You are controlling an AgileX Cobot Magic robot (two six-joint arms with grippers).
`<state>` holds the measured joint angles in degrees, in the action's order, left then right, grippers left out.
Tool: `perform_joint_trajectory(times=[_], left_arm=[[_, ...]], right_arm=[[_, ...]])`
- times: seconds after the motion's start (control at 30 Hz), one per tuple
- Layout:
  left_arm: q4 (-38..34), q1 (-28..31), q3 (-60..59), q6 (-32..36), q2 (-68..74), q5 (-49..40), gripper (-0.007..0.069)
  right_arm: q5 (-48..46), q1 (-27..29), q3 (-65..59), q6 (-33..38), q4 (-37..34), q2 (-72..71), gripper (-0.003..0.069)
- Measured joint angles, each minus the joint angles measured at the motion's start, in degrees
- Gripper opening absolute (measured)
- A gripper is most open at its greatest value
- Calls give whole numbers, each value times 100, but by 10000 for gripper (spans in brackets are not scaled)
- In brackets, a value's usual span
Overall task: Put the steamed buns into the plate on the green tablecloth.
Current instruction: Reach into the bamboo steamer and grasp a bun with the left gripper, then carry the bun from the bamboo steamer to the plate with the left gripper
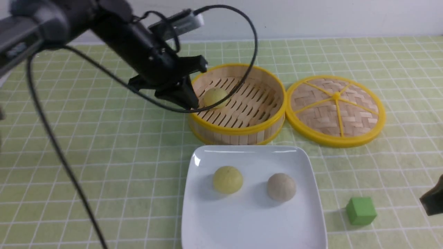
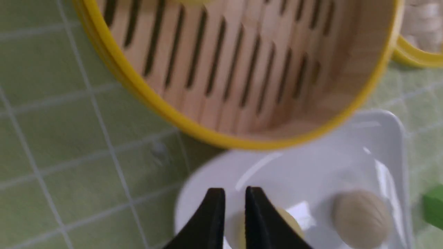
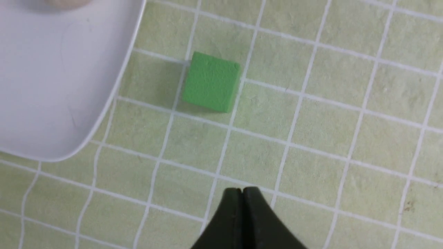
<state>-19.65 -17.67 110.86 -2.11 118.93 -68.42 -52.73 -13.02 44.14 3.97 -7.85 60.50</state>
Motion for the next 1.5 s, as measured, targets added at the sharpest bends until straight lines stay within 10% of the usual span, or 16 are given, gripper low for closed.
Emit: perform_joint_trajectory(times=[0.3,0.57,0.87,1.17,1.5], left_arm=[[1340,-568,2798,-789,1498,-233,376],[1619,-606,3089,-790,2196,-158,393],[1401,-606,3190,-803,2391,-104,35],[1299,-606,3583,-607,785,-258,22],[450,-1031,-2183,-293,-2342,-186,22]], right_arm=[[20,0,0,0,-11,0,-6],[118,0,0,0,-121,0,0],[165,0,0,0,-166,4,5],[153,0,0,0,-166,11,10],[-3,0,-6,0,-171,11,21]])
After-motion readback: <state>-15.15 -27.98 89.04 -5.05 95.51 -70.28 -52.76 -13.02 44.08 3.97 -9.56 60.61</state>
